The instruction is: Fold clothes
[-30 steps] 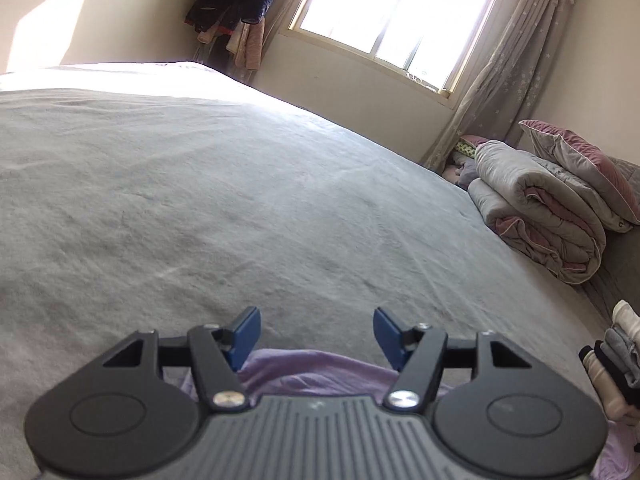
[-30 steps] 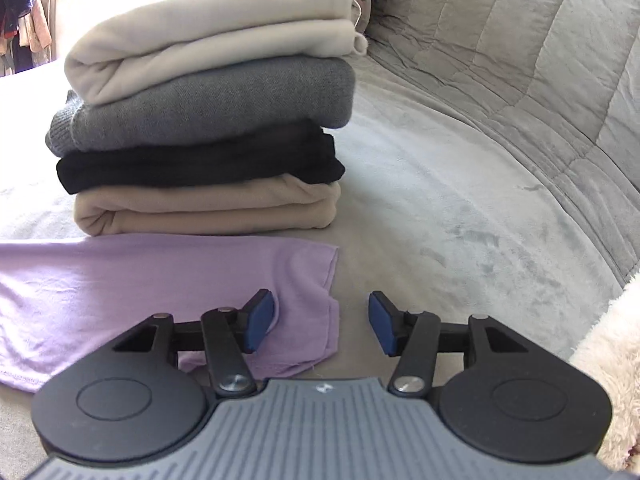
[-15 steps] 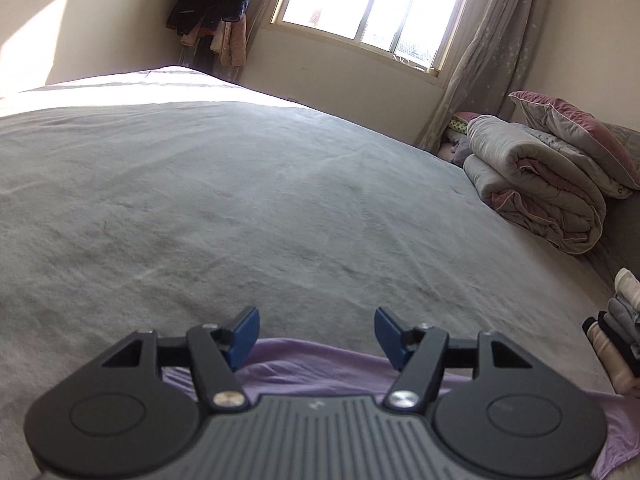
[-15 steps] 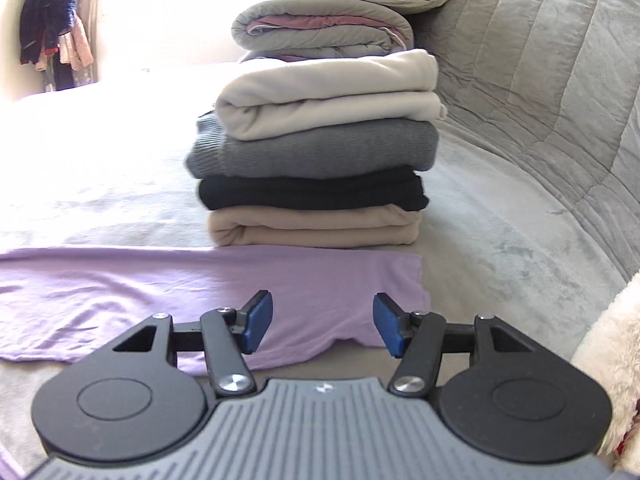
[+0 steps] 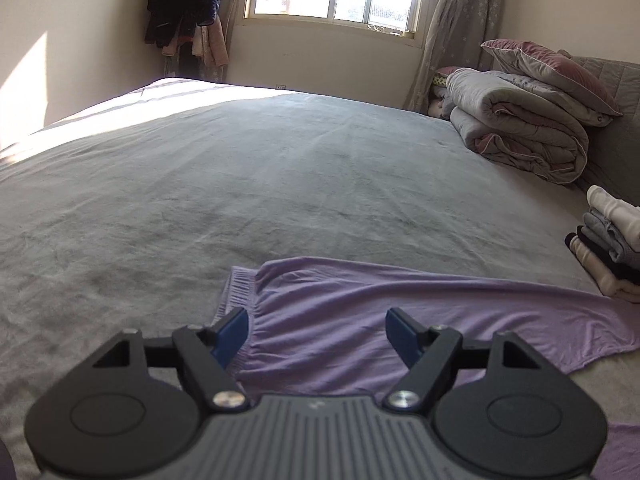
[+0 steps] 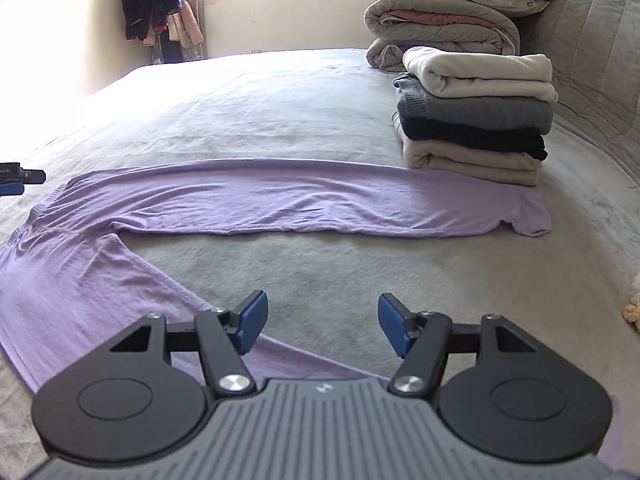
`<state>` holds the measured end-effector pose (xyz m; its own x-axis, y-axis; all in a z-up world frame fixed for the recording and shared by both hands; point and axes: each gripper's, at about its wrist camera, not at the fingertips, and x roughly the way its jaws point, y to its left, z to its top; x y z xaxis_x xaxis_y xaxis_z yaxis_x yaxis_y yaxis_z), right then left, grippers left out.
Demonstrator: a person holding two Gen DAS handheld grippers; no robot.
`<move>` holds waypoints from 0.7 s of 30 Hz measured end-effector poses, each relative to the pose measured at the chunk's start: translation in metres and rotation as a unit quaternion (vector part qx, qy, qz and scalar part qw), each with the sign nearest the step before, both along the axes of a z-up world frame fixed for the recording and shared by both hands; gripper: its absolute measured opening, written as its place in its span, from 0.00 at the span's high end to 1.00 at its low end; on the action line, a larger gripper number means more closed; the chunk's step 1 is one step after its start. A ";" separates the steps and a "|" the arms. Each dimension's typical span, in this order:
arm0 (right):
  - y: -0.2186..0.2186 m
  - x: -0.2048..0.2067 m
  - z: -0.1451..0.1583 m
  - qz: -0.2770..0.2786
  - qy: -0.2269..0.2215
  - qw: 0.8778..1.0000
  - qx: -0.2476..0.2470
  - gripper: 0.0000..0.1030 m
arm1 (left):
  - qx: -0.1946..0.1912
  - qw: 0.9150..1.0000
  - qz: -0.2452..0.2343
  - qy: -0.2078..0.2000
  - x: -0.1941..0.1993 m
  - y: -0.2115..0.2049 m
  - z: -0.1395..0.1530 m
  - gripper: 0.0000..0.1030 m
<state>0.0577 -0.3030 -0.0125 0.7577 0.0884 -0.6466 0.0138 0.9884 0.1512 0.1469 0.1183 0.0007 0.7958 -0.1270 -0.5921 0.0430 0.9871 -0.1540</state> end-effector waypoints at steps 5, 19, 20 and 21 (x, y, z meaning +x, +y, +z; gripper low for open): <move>0.031 0.010 -0.004 0.009 -0.001 0.996 0.091 0.37 | -0.040 0.999 -0.023 0.022 -0.025 0.013 -0.016 0.26; 0.071 0.058 -0.035 -0.049 0.017 0.955 0.293 0.72 | -0.090 0.992 -0.052 0.072 -0.031 0.024 -0.040 0.29; 0.072 0.062 -0.038 -0.057 0.020 0.951 0.304 0.76 | -0.093 0.991 -0.053 0.075 -0.031 0.024 -0.040 0.28; 0.073 0.067 -0.041 -0.066 0.022 0.946 0.315 0.79 | -0.096 0.991 -0.053 0.077 -0.031 0.025 -0.040 0.28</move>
